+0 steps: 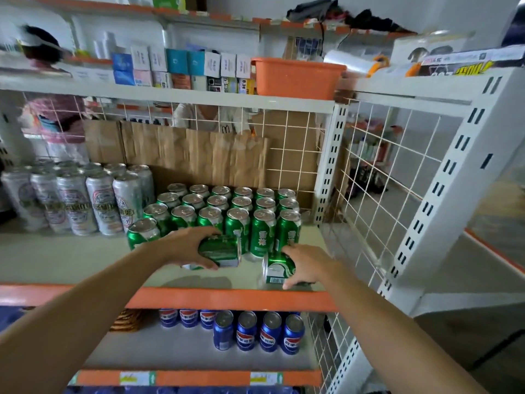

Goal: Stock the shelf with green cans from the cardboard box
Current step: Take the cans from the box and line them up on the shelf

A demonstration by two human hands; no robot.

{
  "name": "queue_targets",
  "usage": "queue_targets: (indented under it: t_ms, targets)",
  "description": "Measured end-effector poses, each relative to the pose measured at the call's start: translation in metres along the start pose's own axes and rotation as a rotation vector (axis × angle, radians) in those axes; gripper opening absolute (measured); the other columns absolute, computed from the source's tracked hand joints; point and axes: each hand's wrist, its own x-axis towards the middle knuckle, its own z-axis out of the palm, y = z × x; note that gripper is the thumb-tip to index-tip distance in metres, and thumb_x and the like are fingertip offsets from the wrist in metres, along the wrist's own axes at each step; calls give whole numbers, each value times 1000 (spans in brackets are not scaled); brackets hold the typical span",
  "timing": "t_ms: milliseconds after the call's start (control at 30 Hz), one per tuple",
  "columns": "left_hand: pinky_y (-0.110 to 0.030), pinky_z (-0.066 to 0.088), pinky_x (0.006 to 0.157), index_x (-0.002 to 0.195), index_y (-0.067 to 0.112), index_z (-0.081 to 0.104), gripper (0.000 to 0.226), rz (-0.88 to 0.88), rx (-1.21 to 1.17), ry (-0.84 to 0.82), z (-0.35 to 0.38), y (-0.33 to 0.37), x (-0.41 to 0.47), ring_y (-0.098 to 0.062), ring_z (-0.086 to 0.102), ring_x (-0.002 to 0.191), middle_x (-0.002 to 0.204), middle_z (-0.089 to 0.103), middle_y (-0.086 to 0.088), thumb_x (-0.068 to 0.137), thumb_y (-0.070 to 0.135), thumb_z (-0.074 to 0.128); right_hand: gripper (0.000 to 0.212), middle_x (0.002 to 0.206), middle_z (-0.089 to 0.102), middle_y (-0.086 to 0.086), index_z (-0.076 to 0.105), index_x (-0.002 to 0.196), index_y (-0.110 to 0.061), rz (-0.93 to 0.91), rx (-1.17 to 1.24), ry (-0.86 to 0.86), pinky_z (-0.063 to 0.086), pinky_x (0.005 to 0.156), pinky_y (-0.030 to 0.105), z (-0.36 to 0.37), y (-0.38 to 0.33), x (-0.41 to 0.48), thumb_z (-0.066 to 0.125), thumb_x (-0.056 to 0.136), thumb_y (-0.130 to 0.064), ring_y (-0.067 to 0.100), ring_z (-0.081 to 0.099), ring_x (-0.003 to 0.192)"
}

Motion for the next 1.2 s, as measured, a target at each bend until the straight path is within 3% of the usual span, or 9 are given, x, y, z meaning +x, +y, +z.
queue_targets:
  t_ms: [133,367,533,667,800,867,1000,1100,1200]
  targets:
    - [-33,50,87,137,27,37,79,7,-29,-8,1,-2,10,-16,56,100,123,56,3,71,44,77,98,145,42,9,24,146,-16,12,15,-5,41,103,39,5,2,7,76,70,-50,26,46,127]
    - [-32,52,84,135,30,37,78,44,-53,-35,-3,-5,17,-12,55,98,119,54,8,70,48,76,98,148,38,8,23,147,-17,34,78,-11,39,105,40,6,-1,11,77,70,-47,26,43,130]
    - [-28,52,81,132,40,37,102,88,-119,-12,-9,-10,16,-8,58,93,109,54,16,42,81,63,101,155,26,3,13,150,-24,-2,247,108,31,109,36,-6,-12,7,74,73,-48,22,33,138]
    - [-28,50,83,131,42,37,80,160,-103,46,-20,-2,17,-11,54,98,114,51,15,63,53,79,96,154,27,0,16,149,-22,-84,532,191,32,107,32,-27,-32,-1,74,76,-42,18,33,136]
    - [-7,36,75,134,41,37,77,268,-41,115,-32,11,19,-2,46,98,111,44,23,69,46,77,96,149,34,-4,18,148,-25,-149,681,259,41,97,25,-42,-53,0,74,73,-45,15,46,126]
    - [-2,31,71,133,41,37,76,290,-37,121,-35,14,19,-1,45,97,109,44,24,69,45,77,95,144,40,-3,21,147,-25,-143,739,294,45,98,33,-45,-60,2,74,72,-49,16,49,121]
    - [-4,32,76,133,34,42,75,331,-42,105,-39,18,19,-2,47,99,110,47,21,68,42,79,80,125,54,3,39,133,-18,-143,811,351,49,94,40,-48,-62,2,77,69,-47,19,55,112]
    - [-4,32,77,132,34,43,76,331,-55,104,-41,19,19,-3,47,100,109,46,22,66,42,80,80,119,58,-1,43,129,-19,-132,829,393,53,87,39,-46,-61,3,79,64,-51,14,59,105]
    - [-13,36,92,133,35,41,82,363,-96,175,-44,16,18,-1,41,108,116,40,20,63,50,80,84,117,61,-6,45,128,-21,-105,940,437,54,86,39,-44,-58,4,80,59,-53,10,62,102]
